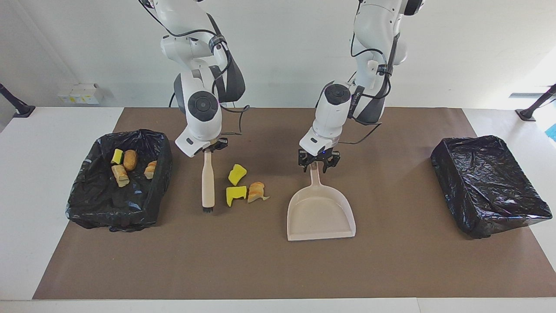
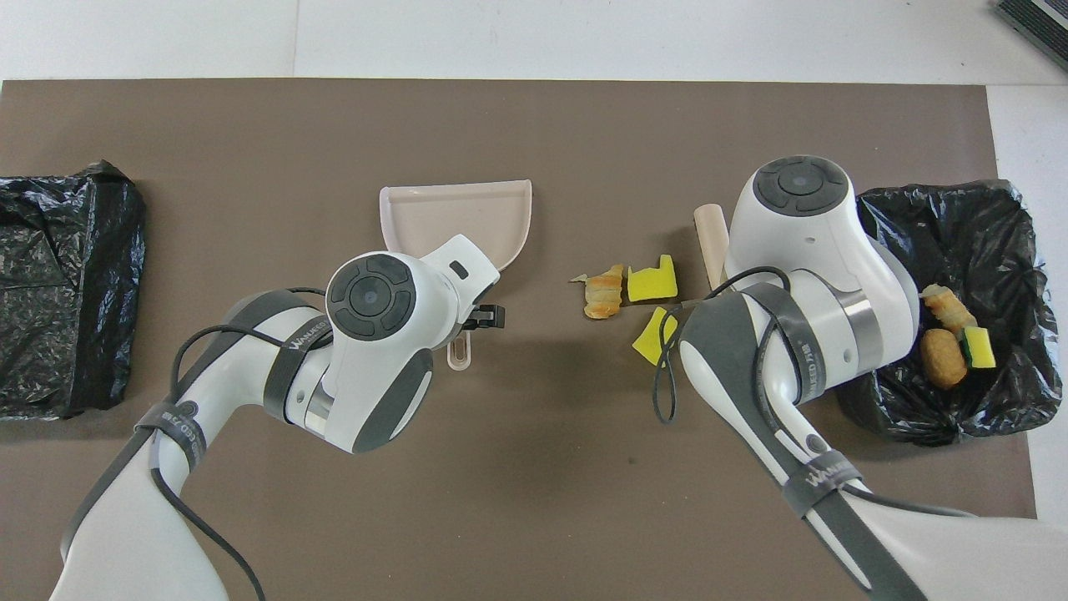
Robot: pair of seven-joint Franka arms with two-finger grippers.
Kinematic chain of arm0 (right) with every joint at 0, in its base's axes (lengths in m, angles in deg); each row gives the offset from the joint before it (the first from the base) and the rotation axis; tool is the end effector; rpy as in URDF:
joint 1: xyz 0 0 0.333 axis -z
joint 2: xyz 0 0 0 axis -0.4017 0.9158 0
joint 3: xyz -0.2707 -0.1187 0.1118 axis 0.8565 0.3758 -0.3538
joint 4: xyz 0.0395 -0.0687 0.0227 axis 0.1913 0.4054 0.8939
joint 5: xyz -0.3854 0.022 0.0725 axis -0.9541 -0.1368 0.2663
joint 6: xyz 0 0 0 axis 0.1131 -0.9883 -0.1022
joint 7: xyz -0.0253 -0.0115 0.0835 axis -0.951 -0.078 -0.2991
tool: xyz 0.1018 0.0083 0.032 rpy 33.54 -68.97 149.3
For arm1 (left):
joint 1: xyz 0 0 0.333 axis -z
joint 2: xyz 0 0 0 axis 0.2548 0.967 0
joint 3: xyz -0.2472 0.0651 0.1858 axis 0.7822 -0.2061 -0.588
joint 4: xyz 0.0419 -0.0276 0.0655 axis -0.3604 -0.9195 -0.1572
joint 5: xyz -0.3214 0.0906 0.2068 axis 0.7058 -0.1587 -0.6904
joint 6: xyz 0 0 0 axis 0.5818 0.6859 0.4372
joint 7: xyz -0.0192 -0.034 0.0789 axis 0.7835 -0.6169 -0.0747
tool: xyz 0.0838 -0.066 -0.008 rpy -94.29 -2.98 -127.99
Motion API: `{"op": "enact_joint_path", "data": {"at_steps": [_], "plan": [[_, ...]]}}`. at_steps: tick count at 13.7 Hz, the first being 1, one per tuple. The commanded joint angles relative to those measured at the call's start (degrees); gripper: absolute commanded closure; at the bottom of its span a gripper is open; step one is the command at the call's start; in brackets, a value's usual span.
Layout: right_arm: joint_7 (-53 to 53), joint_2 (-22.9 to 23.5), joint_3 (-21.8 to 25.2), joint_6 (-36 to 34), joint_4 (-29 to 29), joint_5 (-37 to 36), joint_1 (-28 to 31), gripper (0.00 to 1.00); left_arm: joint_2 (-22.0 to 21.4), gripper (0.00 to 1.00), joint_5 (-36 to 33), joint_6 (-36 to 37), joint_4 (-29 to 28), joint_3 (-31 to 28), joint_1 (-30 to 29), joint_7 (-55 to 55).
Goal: Sweep and dump trash in bin
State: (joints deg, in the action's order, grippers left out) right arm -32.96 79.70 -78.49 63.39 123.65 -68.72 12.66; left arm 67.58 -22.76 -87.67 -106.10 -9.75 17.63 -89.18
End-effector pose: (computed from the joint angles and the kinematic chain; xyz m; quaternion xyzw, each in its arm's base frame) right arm 0.5375 0.1468 0.3875 0.9801 0.0342 -0.1699 0.0972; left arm 0.5044 -0.3383 0.3546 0.9980 -0.0384 0.0335 0.0381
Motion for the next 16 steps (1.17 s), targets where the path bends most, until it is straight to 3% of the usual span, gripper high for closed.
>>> {"op": "enact_joint_path", "data": {"at_steps": [1, 2, 6, 8, 11, 14, 16], "plan": [[0.67, -3.39, -0.28, 3.08, 6.44, 1.68, -0.05, 1.00, -2.87, 0.87, 0.15, 1.54, -3.25, -0.93, 1.45, -1.10], [0.49, -3.30, -0.28, 3.78, 6.97, 3.94, -0.14, 1.00, -2.78, 1.00, 0.07, 2.43, -2.82, -1.02, 1.54, -0.49], [0.40, -2.86, -0.37, 5.19, 7.51, 9.93, -1.53, 1.00, -2.61, 1.00, -0.46, 2.52, -1.06, -1.63, -0.21, 1.35], [-0.47, -2.69, -0.37, 6.24, 7.51, 13.70, -1.72, 1.00, -2.96, 1.00, -0.46, 3.22, -0.36, -1.63, -3.37, 10.72], [-1.43, -2.60, -0.45, 6.86, 6.98, 15.21, -3.65, 1.00, -3.48, 1.00, -0.46, 11.81, 3.94, -1.63, -7.50, 15.15], [-5.90, -3.12, 0.07, 5.90, 6.02, 12.07, -3.74, 1.00, -3.75, 1.00, -0.46, 20.35, 8.34, -1.54, -13.91, 35.12], [-10.91, -4.87, 0.07, 5.54, 6.01, 8.46, -3.04, 1.00, -3.84, 1.00, -0.46, 21.94, 8.26, -1.63, -16.82, 49.64]]}}
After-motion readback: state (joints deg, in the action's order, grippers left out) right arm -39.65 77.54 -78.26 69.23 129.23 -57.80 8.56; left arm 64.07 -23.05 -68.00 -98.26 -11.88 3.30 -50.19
